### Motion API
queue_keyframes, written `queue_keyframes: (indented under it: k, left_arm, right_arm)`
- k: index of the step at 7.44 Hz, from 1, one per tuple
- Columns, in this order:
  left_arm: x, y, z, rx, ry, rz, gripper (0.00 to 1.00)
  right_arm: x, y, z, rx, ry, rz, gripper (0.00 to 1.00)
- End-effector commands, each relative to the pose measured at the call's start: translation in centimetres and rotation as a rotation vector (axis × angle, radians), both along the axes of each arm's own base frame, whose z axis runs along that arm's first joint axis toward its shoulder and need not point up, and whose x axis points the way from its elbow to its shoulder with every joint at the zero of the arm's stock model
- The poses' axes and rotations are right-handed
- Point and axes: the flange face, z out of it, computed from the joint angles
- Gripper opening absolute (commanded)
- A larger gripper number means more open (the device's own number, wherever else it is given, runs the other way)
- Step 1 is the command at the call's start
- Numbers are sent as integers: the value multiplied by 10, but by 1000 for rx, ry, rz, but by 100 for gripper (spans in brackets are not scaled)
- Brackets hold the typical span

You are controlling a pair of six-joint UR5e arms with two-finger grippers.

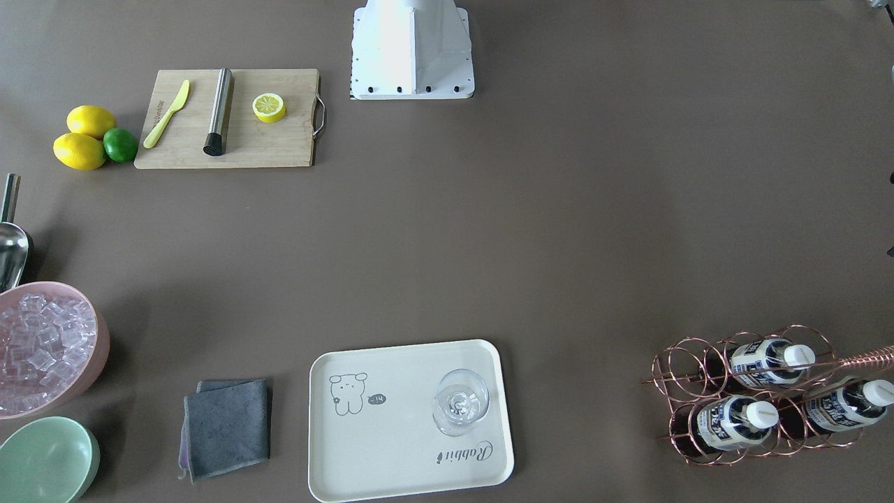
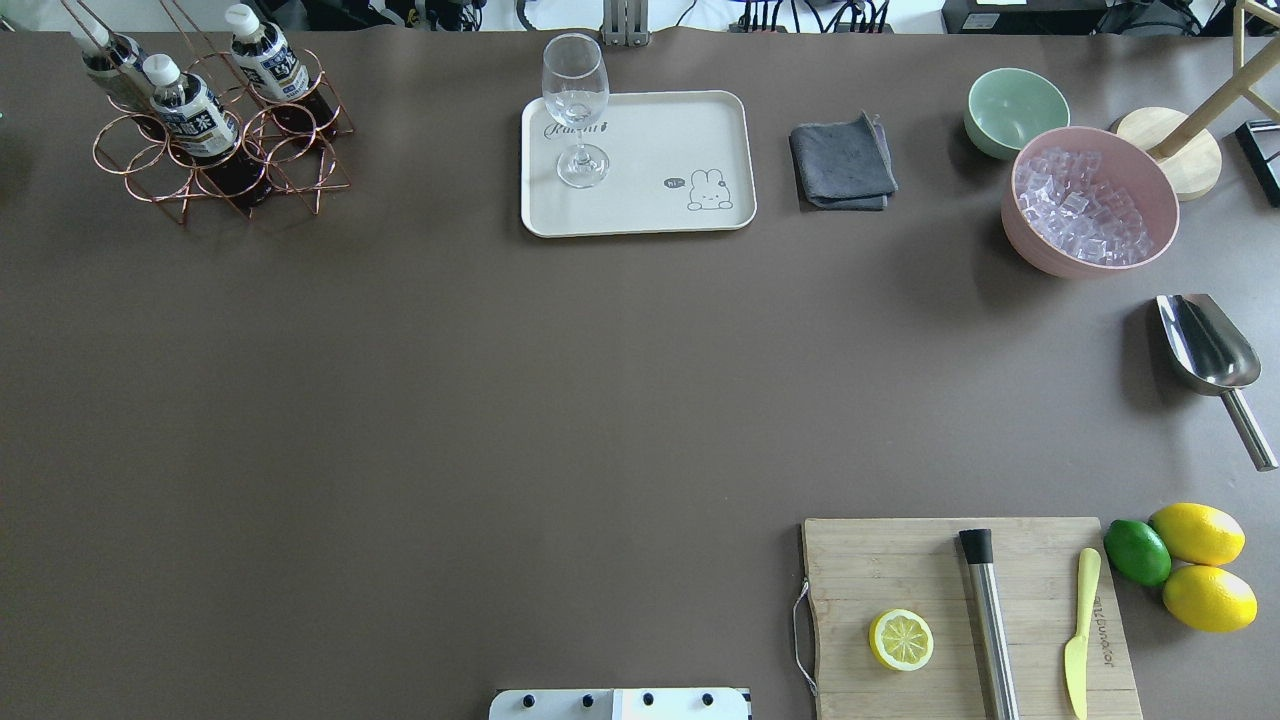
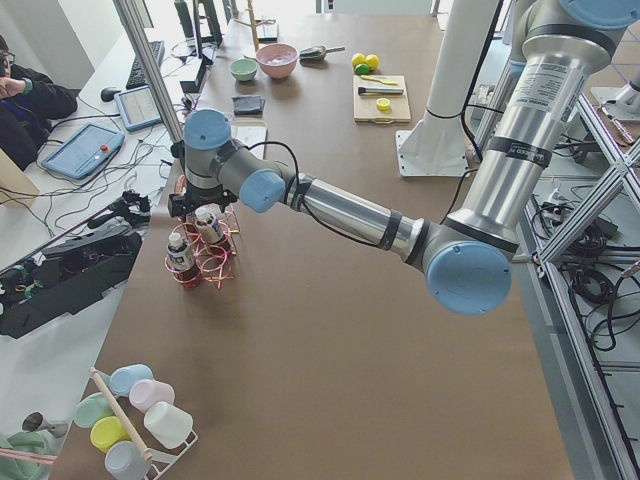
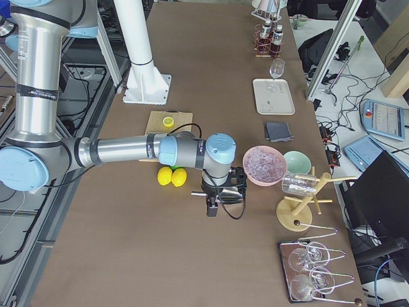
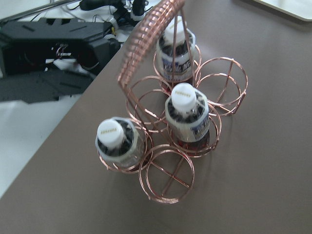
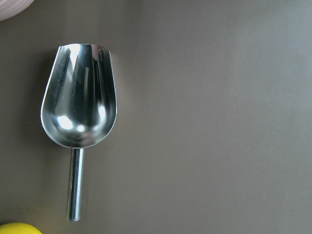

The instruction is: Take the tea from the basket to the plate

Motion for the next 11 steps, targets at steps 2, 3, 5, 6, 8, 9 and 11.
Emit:
queue_keyframes:
  k: [2,3,5,6,8,9,11]
  left_arm:
    - [13,-34,-97,229,-124,115,98]
    - [19,-50,-108,299,-177,206,98]
    - [56,-62,-102,297,-201,311,98]
    - [59,-75,-98,275,-201,316,98]
    - [60,-93,-92,227,-194,326,98]
    - [60,-100,-89,213,-188,328,98]
    - [60,-104,-77,208,-193,340,96]
  right_arm:
    - [3,-1,0,20,49,-13,100]
    - [4,-2,1,19,57,-13,100]
    - [-4,-4,3,18,78,-35,100]
    - [-4,-4,4,16,80,-35,100]
    - [-3,-2,6,14,85,-37,100]
    - [-3,-3,6,16,85,-37,100]
    - [-3,-3,6,15,85,-37,100]
